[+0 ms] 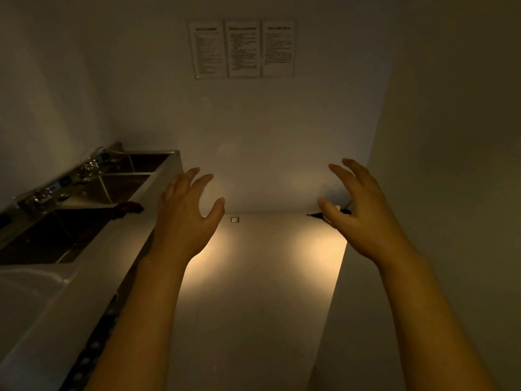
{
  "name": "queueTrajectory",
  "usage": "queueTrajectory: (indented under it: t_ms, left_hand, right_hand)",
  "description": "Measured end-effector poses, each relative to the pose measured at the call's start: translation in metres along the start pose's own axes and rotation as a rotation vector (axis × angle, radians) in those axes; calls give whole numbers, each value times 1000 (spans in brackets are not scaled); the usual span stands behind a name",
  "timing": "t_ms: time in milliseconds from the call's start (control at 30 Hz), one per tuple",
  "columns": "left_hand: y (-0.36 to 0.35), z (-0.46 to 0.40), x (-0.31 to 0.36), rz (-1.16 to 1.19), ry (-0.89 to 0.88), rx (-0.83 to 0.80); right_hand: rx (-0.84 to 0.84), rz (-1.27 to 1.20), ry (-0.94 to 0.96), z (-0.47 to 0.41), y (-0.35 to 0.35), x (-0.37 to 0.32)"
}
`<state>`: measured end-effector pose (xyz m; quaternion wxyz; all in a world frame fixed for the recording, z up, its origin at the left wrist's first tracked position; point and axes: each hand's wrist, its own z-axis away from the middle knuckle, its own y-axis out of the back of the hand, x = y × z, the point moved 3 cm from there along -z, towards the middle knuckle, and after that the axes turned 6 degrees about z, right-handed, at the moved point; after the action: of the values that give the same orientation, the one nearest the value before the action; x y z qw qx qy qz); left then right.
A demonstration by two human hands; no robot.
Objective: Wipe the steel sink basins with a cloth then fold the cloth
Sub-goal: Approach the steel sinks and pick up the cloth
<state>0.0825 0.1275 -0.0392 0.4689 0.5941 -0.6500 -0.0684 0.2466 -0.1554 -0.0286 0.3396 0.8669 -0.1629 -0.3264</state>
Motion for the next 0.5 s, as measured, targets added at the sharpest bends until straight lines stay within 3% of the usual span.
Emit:
queueTrajectory:
  t_ms: [500]
  left_hand:
    - [-56, -157, -142, 73, 30, -96]
  right_hand:
    - [-11, 37, -92, -145, -129, 2]
